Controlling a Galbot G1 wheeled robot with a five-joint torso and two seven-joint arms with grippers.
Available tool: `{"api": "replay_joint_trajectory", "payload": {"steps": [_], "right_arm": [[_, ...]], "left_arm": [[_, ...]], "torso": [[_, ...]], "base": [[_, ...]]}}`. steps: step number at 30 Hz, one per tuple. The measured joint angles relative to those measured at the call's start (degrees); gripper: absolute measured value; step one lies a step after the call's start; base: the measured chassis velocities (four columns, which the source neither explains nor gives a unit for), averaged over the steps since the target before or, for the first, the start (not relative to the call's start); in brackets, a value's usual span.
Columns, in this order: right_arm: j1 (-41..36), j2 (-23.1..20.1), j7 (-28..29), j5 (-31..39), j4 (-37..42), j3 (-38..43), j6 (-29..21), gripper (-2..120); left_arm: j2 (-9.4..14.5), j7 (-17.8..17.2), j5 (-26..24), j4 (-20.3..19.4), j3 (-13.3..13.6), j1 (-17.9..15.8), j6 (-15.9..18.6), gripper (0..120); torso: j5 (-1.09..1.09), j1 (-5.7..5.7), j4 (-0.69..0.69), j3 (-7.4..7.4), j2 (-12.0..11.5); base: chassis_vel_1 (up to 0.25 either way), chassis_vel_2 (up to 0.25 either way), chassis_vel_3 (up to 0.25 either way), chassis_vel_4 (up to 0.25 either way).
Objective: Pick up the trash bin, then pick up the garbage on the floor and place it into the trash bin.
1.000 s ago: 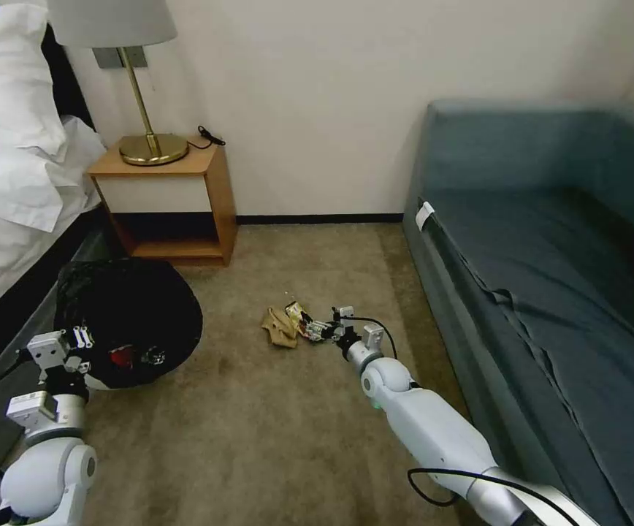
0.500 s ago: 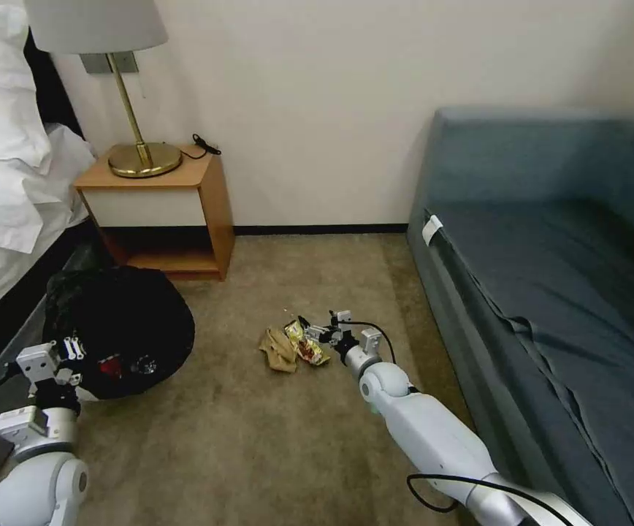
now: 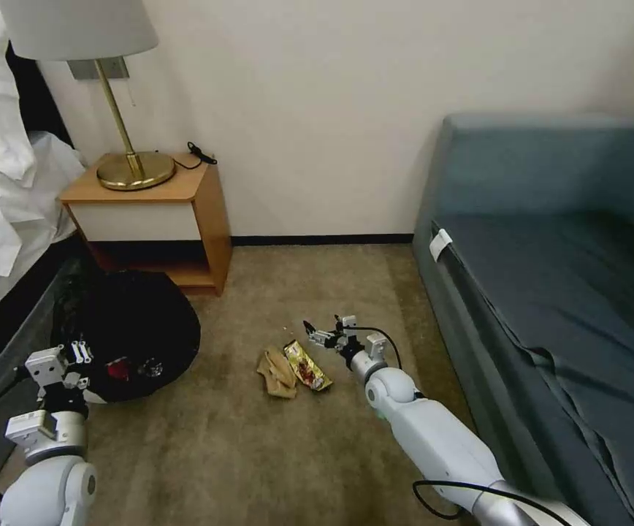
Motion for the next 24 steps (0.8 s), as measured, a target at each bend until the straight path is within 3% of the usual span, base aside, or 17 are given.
{"api": "replay_joint_trajectory", "payload": {"steps": [13, 24], "right_arm": [[-1.5, -0.48, -0.7, -2.02, 0.72, -0.57, 0.43, 100], [-2.09, -5.44, -2.25, -5.13, 7.03, -12.5, -5.84, 100]], "left_arm": [[0.18, 0.05, 0.13, -0.02, -0.28, 0.97, -0.05, 5], [-1.08, 0.23, 1.17, 1.16, -0.52, 1.94, -1.71, 5]], "torso": [[0.0, 0.0, 0.0, 0.01, 0.0], [-0.01, 0.0, 0.0, 0.0, 0.0]], "base": [[-0.121, 0.119, 0.117, -0.121], [-0.016, 0.006, 0.013, -0.01]]}}
